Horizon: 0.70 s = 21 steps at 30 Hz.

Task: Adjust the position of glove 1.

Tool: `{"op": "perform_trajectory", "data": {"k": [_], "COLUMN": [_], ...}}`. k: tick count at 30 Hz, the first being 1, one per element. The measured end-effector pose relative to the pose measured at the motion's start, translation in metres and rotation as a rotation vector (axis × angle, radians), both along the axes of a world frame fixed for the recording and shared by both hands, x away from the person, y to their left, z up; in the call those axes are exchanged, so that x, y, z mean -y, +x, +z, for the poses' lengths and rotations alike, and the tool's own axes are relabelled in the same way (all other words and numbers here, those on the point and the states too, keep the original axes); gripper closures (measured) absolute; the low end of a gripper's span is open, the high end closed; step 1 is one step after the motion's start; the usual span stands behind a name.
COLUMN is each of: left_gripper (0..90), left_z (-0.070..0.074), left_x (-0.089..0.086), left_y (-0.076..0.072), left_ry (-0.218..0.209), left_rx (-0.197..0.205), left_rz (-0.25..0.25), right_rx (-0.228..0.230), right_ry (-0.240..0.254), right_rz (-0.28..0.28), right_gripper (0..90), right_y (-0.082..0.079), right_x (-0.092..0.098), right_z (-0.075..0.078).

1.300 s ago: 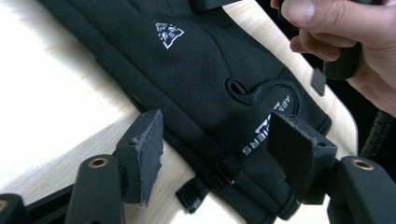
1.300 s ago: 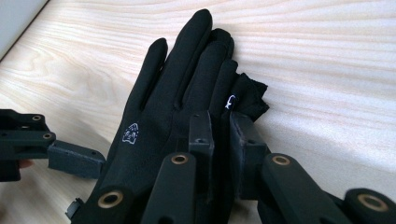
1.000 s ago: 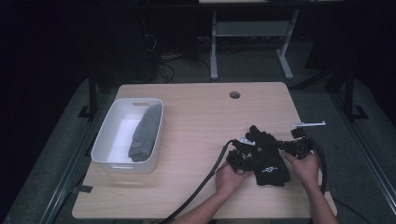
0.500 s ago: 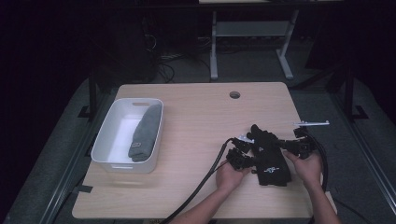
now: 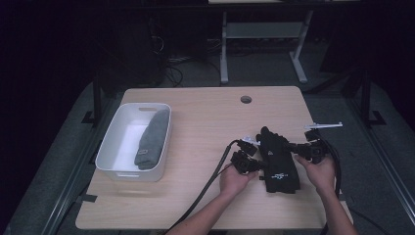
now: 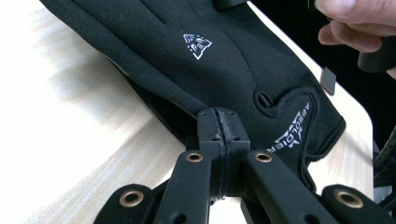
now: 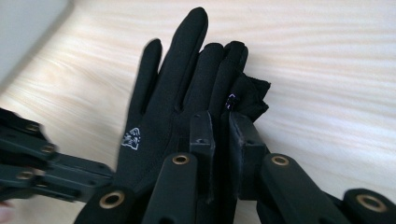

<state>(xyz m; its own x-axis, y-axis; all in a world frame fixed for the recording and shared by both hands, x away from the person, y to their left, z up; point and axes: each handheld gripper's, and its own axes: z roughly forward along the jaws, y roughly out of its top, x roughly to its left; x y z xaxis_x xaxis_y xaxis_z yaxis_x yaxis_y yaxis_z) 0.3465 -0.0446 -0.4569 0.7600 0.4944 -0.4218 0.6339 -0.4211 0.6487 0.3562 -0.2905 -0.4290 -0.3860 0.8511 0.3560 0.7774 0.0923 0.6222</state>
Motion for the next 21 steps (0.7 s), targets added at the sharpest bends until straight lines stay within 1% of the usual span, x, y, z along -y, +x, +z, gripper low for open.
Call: {"op": "perform_trajectory", "data": {"k": [1, 2, 3, 4, 5, 6, 7, 8, 9, 10, 11, 12, 13, 14, 15, 16, 17, 21], "left_gripper": [88.7, 80.6, 66.0, 54.9, 45.1, 37.4, 34.3, 32.4, 29.5, 28.7, 30.1, 33.1, 35.2, 35.7, 34.8, 34.5, 35.7, 37.1], "left_z": [-0.001, -0.002, -0.003, -0.004, -0.003, -0.003, -0.003, -0.004, -0.005, -0.006, -0.007, -0.006, -0.007, -0.009, -0.011, -0.012, -0.011, -0.01], "left_x": [0.0, 0.0, 0.001, 0.001, 0.002, 0.003, 0.005, 0.007, 0.009, 0.009, 0.008, 0.008, 0.009, 0.009, 0.01, 0.011, 0.011, 0.008], "left_y": [-0.001, -0.002, -0.005, -0.007, -0.01, -0.016, -0.023, -0.029, -0.035, -0.04, -0.046, -0.051, -0.056, -0.06, -0.061, -0.063, -0.063, -0.061], "left_ry": [-0.011, -0.01, -0.015, -0.027, -0.031, -0.039, -0.039, -0.017, -0.002, -0.009, -0.022, -0.02, -0.021, -0.016, -0.009, -0.02, -0.007, 0.009], "left_rx": [-0.014, -0.026, -0.063, -0.088, -0.102, -0.113, -0.122, -0.111, -0.108, -0.114, -0.104, -0.087, -0.085, -0.11, -0.127, -0.134, -0.127, -0.117], "left_rz": [0.003, 0.016, 0.009, 0.007, 0.01, 0.017, 0.01, 0.008, 0.006, -0.002, -0.004, 0.002, 0.013, 0.013, 0.011, 0.0, -0.001, 0.014], "right_rx": [-0.01, -0.02, -0.025, -0.021, -0.03, -0.03, -0.034, -0.028, -0.025, -0.028, -0.031, -0.025, -0.028, -0.029, -0.033, -0.028, -0.035, -0.043], "right_ry": [-0.014, -0.005, 0.001, 0.0, 0.007, 0.011, 0.009, 0.012, 0.007, -0.006, -0.012, -0.02, -0.021, -0.024, -0.026, -0.023, -0.022, -0.018], "right_rz": [-0.005, -0.015, -0.032, -0.049, -0.059, -0.067, -0.078, -0.09, -0.096, -0.102, -0.109, -0.115, -0.116, -0.123, -0.127, -0.126, -0.126, -0.132], "right_gripper": [80.9, 80.8, 80.9, 80.9, 80.8, 80.9, 80.8, 80.9, 80.8, 80.8, 80.8, 80.8, 80.8, 80.8, 80.8, 80.8, 80.8, 80.6], "right_y": [0.001, 0.001, 0.0, -0.001, -0.001, -0.002, -0.003, -0.004, -0.005, -0.007, -0.008, -0.009, -0.011, -0.012, -0.013, -0.014, -0.015, -0.02], "right_x": [0.002, 0.003, 0.006, 0.009, 0.01, 0.012, 0.013, 0.013, 0.013, 0.012, 0.011, 0.012, 0.011, 0.01, 0.01, 0.011, 0.011, 0.009], "right_z": [-0.004, -0.007, -0.011, -0.015, -0.017, -0.02, -0.022, -0.023, -0.023, -0.023, -0.023, -0.023, -0.023, -0.024, -0.024, -0.025, -0.025, -0.024]}}
